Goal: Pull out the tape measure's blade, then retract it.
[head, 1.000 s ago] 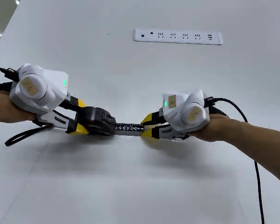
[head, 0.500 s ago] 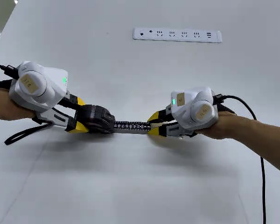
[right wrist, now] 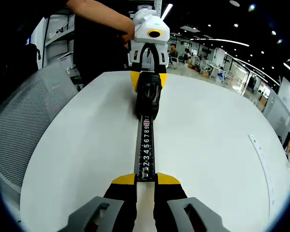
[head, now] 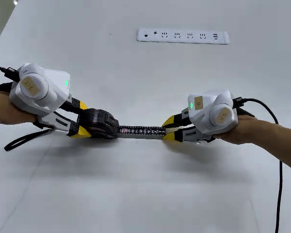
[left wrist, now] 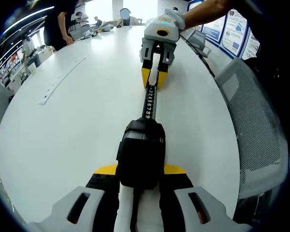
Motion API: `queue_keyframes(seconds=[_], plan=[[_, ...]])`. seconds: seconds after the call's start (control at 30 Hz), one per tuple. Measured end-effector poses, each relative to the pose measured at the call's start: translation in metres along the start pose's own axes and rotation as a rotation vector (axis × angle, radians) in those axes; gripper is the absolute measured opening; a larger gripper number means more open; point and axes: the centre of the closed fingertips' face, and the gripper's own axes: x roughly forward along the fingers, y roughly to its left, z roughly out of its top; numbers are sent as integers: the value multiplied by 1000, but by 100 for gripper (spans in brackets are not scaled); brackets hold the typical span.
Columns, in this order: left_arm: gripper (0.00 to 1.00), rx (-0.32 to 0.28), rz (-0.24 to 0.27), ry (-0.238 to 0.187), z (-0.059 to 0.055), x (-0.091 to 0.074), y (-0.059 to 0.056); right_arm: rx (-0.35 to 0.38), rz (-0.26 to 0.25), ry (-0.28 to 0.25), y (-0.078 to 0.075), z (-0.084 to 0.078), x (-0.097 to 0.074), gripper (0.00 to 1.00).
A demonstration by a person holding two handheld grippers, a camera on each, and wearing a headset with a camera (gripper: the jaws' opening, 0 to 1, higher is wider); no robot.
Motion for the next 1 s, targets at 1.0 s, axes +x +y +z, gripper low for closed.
queue_keyframes(seconds=[1.0], plan=[[26, -11, -6, 12, 1, -1, -1, 25, -5, 36, 5, -26, -35, 8]])
